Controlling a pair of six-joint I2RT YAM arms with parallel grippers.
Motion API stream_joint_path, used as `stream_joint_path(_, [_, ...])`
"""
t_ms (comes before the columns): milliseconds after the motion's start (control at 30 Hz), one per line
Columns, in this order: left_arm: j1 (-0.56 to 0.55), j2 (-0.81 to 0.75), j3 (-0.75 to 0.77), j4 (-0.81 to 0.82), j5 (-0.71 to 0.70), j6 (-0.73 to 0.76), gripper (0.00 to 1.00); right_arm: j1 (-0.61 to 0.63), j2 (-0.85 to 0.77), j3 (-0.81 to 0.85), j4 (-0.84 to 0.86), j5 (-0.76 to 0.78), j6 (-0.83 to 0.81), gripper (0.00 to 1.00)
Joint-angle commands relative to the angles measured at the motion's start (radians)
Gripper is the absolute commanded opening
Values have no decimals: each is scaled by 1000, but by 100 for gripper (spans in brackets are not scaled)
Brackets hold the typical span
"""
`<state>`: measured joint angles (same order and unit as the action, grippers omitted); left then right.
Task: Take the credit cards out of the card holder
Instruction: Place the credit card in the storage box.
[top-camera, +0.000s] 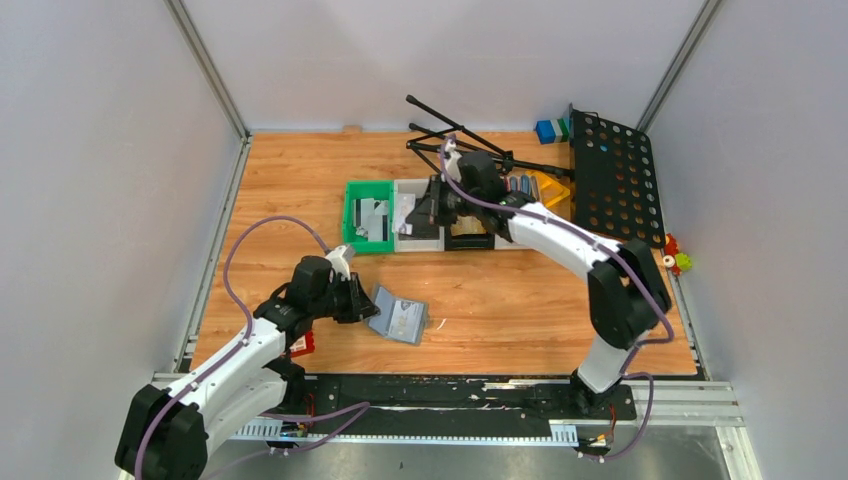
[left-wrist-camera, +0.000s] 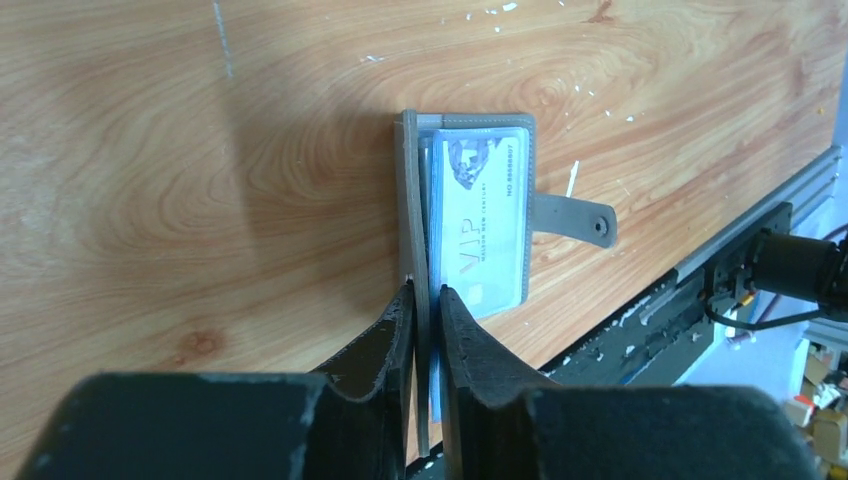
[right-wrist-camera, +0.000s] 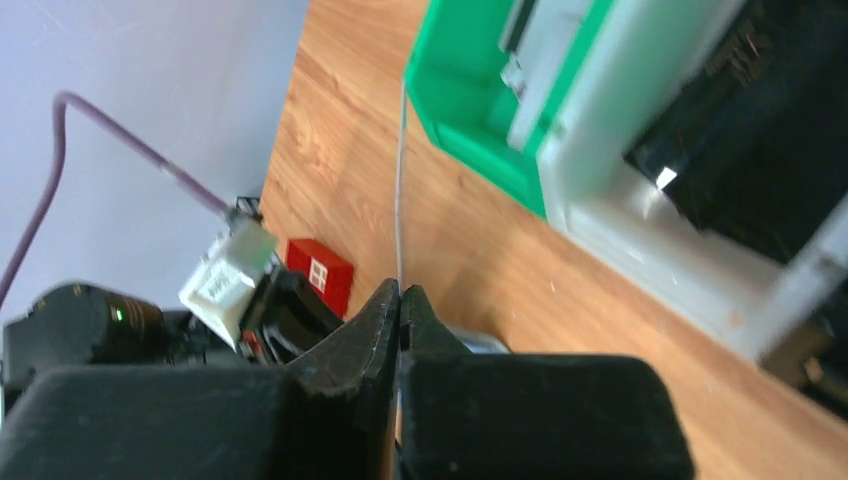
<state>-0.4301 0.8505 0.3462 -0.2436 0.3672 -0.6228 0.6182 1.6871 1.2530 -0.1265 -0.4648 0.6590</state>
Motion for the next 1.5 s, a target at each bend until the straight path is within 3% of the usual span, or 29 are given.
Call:
stream_joint_path(0, [4,-5,-3,7,-57,21,21,47,151,216,-28,3,-27,0])
stream_joint_path(533, [4,-21,-5,-2,-109,31,23,98,597,660,-85,61,-15,1])
stream_joint_path(700, [4,-31,-7,0,-125,35,23,94,613,752,-130,124,-50,23])
stream_joint_path(833, [4,-25,-5,10,-119,39,23,94,562,809,-227,192,-120,53])
stream_joint_path(900, [4,-22,-9,22,-111,42,23,94,498,759,-237,232,-147,63])
stream_joint_path(1000, [4,-23,-16,42,-105,45,23,95,366,610,-208,260,-168,71])
stream_joint_path(1200, [4,-33,-25,81,-82,15,23,95,14,141,-77,281,-163,88])
stream_joint_path(1433, [4,-33,-65,263,73,-133,22,103,-269,-265,7,201,-85,93])
stream_joint_path(1467, [4,-34,-71,295,96,-160,22,105,-312,-317,8,216,-69,99])
